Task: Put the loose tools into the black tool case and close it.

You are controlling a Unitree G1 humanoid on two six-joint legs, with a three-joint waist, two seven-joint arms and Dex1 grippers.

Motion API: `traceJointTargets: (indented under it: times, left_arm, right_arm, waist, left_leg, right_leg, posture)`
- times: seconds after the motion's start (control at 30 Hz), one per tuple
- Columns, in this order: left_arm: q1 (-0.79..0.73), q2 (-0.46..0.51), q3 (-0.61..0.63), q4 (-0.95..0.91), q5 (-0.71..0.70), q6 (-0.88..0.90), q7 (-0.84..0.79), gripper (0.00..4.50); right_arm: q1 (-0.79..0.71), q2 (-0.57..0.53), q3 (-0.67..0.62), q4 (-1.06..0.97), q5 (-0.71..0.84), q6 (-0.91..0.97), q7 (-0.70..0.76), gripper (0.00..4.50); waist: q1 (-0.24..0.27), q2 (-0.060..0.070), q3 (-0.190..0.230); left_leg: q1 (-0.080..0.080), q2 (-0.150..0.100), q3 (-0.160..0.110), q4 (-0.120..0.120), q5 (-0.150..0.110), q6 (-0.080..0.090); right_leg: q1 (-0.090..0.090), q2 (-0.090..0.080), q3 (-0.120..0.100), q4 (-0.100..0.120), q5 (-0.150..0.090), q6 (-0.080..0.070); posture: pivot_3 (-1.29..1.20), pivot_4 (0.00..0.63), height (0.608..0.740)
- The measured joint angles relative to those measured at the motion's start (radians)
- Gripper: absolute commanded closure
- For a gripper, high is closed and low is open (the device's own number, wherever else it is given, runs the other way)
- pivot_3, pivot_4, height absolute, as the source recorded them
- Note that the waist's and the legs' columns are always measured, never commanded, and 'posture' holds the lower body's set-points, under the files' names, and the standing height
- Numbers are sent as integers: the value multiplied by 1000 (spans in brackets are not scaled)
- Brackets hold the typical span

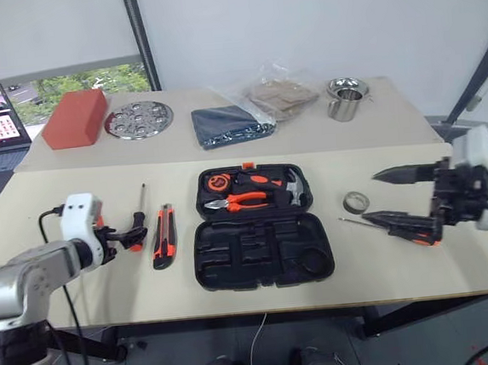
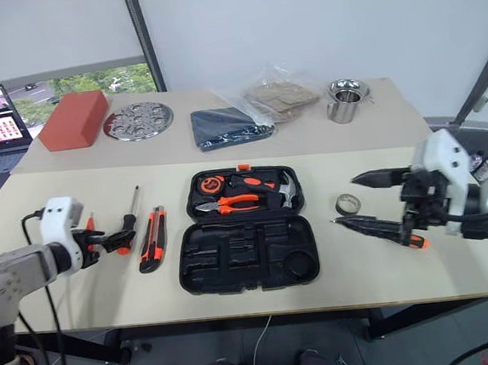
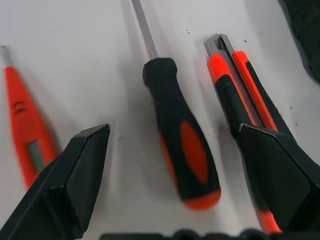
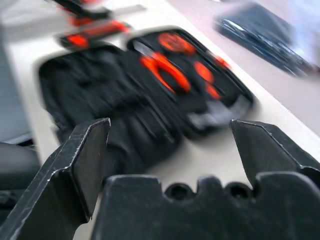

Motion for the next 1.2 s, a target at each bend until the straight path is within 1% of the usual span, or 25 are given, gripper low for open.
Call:
traceJointTargets:
  times: [0.07,0.13,0.17,0.23,0.3,0.43,0.57,0.63,0.7,0.73,0.77,0.8,0.83,0.9,1.0,1.1,1.2]
  left_arm:
    - [-21,0,-32,31,22,0,7,33]
    - [-42,-6,-52,63,42,-2,13,549]
    - [-56,-6,-65,82,55,-9,11,706]
    - [-68,-5,-86,113,79,-42,1,1386]
    - [-73,-5,-94,136,99,-64,-10,2224]
    - [-81,-6,-100,170,122,-103,-32,3562]
    - [-134,2,-127,252,141,-155,-99,3583]
    - [-191,33,-167,297,160,-237,-184,3583]
    - [-258,79,-208,300,176,-353,-311,3583]
    - [-317,108,-243,279,182,-448,-430,3583]
    - [-351,113,-262,238,182,-509,-504,3583]
    - [-373,111,-310,222,195,-561,-577,3583]
    - [-385,103,-356,211,206,-595,-632,3583]
    - [-395,46,-493,198,246,-663,-755,3583]
    - [-388,-10,-636,199,303,-732,-855,3583]
    - [-395,-58,-695,248,370,-789,-886,3583]
    - [-417,-105,-732,341,437,-829,-887,3583]
  right_arm:
    - [-8,13,27,-5,0,0,-10,37]
    - [-15,19,40,-5,-1,0,-14,0]
    - [-23,22,50,-5,-3,-1,-16,0]
    - [-37,34,64,-5,-6,-4,-18,0]
    - [-39,45,72,-3,-15,-9,-19,0]
    - [-51,61,88,4,-39,-29,-25,0]
    - [-43,62,105,0,-41,-31,-12,0]
    - [-23,55,105,-12,-37,-26,1,0]
    - [-2,46,105,-20,-37,-22,16,0]
    - [16,42,104,-27,-39,-23,25,0]
    - [21,42,106,-32,-39,-23,29,0]
    - [28,42,105,-35,-45,-25,28,0]
    - [35,42,106,-36,-53,-27,26,0]
    - [41,43,114,-39,-70,-28,13,0]
    - [44,51,121,-53,-80,-28,-10,0]
    - [73,57,127,-83,-82,-27,-34,0]
    - [105,62,125,-127,-78,-19,-59,0]
  waist:
    - [-1,0,0]
    - [-2,0,0]
    - [-2,0,0]
    - [-2,0,0]
    - [-2,0,0]
    - [2,0,0]
    - [9,0,0]
    - [12,-3,2]
    - [13,-5,3]
    - [14,-5,3]
    - [13,-4,2]
    - [11,-3,2]
    - [11,-3,2]
    - [13,-3,2]
    - [7,-4,2]
    - [-1,-4,2]
    - [-2,-4,2]
  left_leg:
    - [0,0,0,1,0,0]
    - [0,0,0,1,2,4]
    - [0,0,0,1,3,5]
    - [1,0,0,1,3,5]
    - [1,0,0,1,3,4]
    - [1,0,0,1,0,-1]
    - [0,0,0,3,0,-1]
    - [-4,1,-1,6,0,-1]
    - [-6,1,-1,8,0,-1]
    - [-6,0,-1,8,0,0]
    - [-5,0,0,8,1,0]
    - [-4,0,1,8,3,6]
    - [-4,0,1,8,3,6]
    - [-5,0,1,8,3,6]
    - [-6,1,1,10,4,7]
    - [-6,2,1,11,4,8]
    - [-7,2,0,14,4,9]
  right_leg:
    - [0,0,0,0,0,0]
    - [0,0,0,0,0,0]
    - [0,1,0,1,0,0]
    - [0,1,0,1,0,0]
    - [0,0,0,1,0,0]
    - [1,-1,0,1,0,0]
    - [0,0,-1,2,0,0]
    - [-2,1,-3,3,1,-1]
    - [-3,1,-3,2,1,-2]
    - [-2,0,-3,1,1,-2]
    - [-1,0,-2,0,2,-1]
    - [-1,0,-1,0,2,0]
    - [0,1,-1,0,1,0]
    - [-1,2,-2,1,1,0]
    - [-3,4,-1,1,1,0]
    - [-3,4,-1,2,0,-1]
    - [-3,4,-1,3,0,0]
  posture:
    - [0,150,734]
    - [0,150,734]
    - [0,150,734]
    - [0,150,734]
    - [0,150,734]
    - [0,150,734]
    - [0,150,734]
    - [0,150,734]
    - [0,150,734]
    - [0,150,734]
    - [0,150,734]
    - [0,150,734]
    - [0,150,734]
    - [0,150,734]
    - [0,150,734]
    - [0,150,734]
    - [0,150,734]
